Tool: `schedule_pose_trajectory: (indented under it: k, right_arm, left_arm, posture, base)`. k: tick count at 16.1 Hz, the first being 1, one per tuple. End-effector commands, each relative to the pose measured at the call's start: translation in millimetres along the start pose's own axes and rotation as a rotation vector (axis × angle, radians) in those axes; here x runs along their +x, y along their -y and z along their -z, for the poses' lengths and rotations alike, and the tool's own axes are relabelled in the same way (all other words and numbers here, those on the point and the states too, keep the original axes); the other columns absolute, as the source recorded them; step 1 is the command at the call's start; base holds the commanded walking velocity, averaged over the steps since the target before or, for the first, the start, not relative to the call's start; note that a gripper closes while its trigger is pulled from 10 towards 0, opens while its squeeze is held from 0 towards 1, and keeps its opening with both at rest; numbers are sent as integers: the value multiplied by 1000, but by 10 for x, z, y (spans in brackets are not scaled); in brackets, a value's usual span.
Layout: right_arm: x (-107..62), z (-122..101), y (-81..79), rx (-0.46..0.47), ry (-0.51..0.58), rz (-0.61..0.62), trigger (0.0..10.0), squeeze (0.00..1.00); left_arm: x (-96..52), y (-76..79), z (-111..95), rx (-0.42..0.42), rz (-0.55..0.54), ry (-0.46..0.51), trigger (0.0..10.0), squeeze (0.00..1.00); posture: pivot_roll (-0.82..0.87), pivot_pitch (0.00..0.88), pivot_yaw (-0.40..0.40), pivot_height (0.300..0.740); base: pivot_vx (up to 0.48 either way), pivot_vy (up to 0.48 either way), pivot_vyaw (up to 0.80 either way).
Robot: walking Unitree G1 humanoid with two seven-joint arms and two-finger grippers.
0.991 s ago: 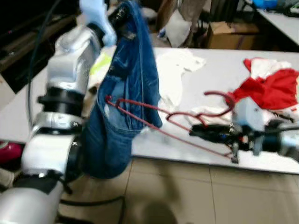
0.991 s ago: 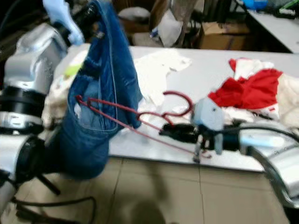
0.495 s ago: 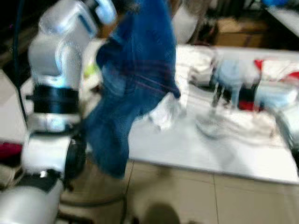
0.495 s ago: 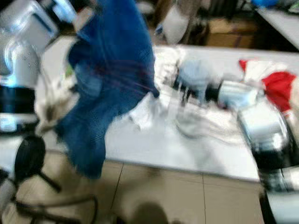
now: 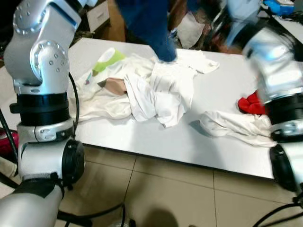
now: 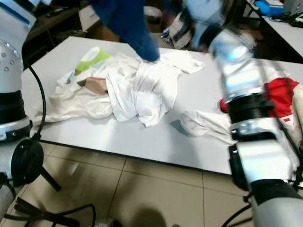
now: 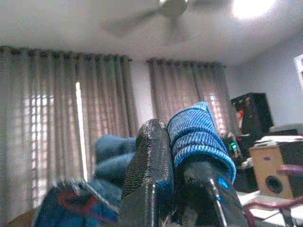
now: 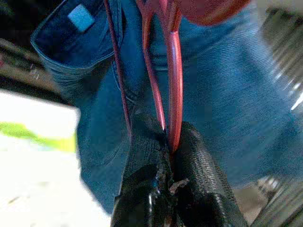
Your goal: Hang hanger
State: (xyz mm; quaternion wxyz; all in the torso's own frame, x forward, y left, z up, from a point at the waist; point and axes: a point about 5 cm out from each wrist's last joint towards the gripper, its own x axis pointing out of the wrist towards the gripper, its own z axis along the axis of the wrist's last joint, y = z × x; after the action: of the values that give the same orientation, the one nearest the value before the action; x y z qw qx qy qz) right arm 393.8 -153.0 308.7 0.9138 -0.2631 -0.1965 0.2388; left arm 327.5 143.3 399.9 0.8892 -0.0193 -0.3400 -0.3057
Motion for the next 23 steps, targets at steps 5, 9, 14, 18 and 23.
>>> schedule_pose_trajectory:
  k: [5,9,14,18,23]
  right_arm:
    - [-359,821,-601,42,-221,-137,10000,0]
    - [-909,1158,-1311,39,-285,-506,10000,0]
    - [-1102,880,-1148,-20,-190,-610,10000,0]
    - [-1141,616,-817,-55,-161,-646,10000,0]
    - [-1278,134,-433,44,-65,-649,10000,0]
  left_arm:
    - [-639,351,1405,8,-4,-456,10000,0]
    - [-1576,278,2275,123,-220,-920,10000,0]
    - [-1310,-238,2010,270,-393,-793,10000,0]
    - [-1375,-490,1958,335,-487,-842,10000,0]
    - [-1742,-475,2157,318,-481,-993,10000,0]
  posture:
    - [-41,0,22,740]
    - [-64,0,50,740]
    - [-71,0,64,740]
    - [-69,0,70,740]
    - [-72,0,74,740]
  base:
    - [0,0,0]
    - [0,0,0]
    - [0,0,0]
    - [0,0,0]
    - [0,0,0]
